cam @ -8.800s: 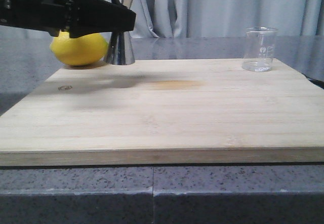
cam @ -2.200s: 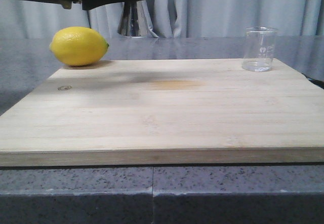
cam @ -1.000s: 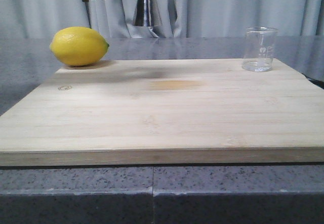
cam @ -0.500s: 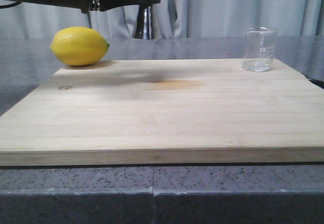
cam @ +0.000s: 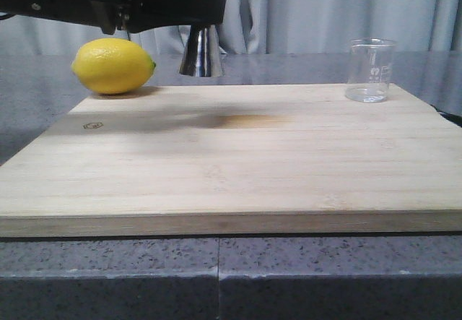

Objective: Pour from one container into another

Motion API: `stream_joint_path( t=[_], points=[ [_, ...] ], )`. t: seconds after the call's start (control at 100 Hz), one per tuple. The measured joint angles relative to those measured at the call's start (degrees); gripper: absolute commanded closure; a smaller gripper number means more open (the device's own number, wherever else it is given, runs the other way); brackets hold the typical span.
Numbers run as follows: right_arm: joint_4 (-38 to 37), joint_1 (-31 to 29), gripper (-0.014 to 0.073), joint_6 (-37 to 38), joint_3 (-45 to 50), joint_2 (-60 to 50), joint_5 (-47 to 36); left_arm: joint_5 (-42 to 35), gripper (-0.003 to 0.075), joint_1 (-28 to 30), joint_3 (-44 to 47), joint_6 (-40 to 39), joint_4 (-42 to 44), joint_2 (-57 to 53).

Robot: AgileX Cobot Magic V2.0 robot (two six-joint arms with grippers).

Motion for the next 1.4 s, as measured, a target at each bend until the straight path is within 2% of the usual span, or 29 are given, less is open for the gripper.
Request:
stream_joint_path(
  t=[0.66, 1.0, 1.4],
  points=[
    [-1.0, 0.0, 0.0050, 0.1, 0.0, 0.0, 0.0, -0.3, 0.0739, 0.0, 5.9, 9.5, -3.1, 0.0],
    [-1.1, 0.0, 0.0050, 0.1, 0.0, 0.0, 0.0, -0.3, 0.0739, 2.3, 6.0, 10.1, -3.2, 0.0],
    [-1.2, 0.0, 0.0050, 0.1, 0.0, 0.0, 0.0, -0.3, 0.0739, 2.4, 6.8, 11.1, -3.6, 0.6]
  ],
)
